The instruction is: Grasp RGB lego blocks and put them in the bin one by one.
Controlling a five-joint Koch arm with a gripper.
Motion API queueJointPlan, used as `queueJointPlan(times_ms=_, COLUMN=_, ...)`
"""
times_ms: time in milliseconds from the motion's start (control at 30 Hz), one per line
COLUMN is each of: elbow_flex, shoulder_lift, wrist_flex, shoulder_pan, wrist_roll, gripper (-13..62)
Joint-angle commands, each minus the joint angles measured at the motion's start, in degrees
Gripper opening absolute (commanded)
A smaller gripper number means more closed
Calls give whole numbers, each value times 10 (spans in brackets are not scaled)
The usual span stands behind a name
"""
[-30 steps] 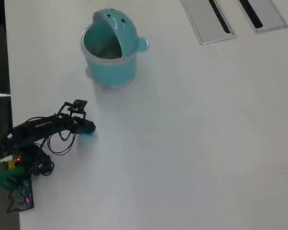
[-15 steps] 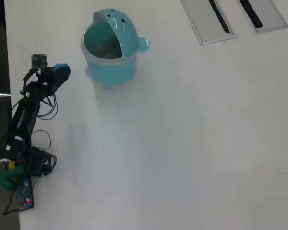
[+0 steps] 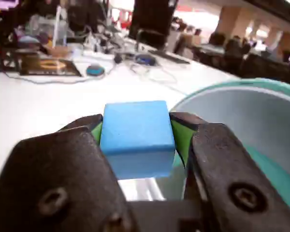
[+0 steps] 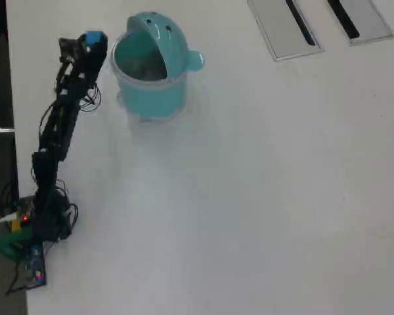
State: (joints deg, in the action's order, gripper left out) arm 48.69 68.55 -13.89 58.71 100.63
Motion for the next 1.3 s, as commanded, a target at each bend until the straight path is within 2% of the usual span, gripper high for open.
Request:
queueJointPlan(times_ms=0, elbow_flex=-67, shoulder_lift=25, wrist_flex=23, shoulder_pan=-4, wrist_roll=1, gripper=-103)
queueJointPlan(times_ms=167, elbow_flex=-154, shoulder_lift=-64, wrist_flex=27, shoulder_pan=-17, wrist_roll=1, gripper=-102)
queueJointPlan(times_ms=367, elbow_flex=-166, shoulder_lift=-82, wrist_flex=28, shoulder_pan=-57, wrist_roll=1, gripper=-96)
queueJointPlan(times_ms=400, elbow_flex=-169, shoulder_lift=-102, wrist_flex=28, shoulder_pan=-96, wrist_roll=33, gripper=123)
queueJointPlan(times_ms=467, elbow_flex=-167, shoulder_lift=-105, wrist_flex=28, shoulder_pan=-111, wrist_roll=43, gripper=207)
queueJointPlan(times_ms=500, elbow_flex=-168, shoulder_lift=-105, wrist_flex=28, shoulder_pan=-123, wrist_roll=52, gripper=272)
queueJointPlan(times_ms=567, elbow_flex=-168, shoulder_lift=-105, wrist_flex=28, shoulder_pan=-132, wrist_roll=53, gripper=332)
queueJointPlan(times_ms=800, elbow_flex=-168, shoulder_lift=-80, wrist_flex=22, shoulder_pan=-121, wrist_roll=31, gripper=345)
queueJointPlan(times_ms=1000, elbow_flex=-136, shoulder_lift=-30, wrist_flex=-3, shoulder_pan=-122, wrist_roll=-57, gripper=347)
queueJointPlan(times_ms=1267, elbow_flex=83, shoulder_lift=125, wrist_flex=-7, shoulder_pan=-123, wrist_roll=-103, gripper=339)
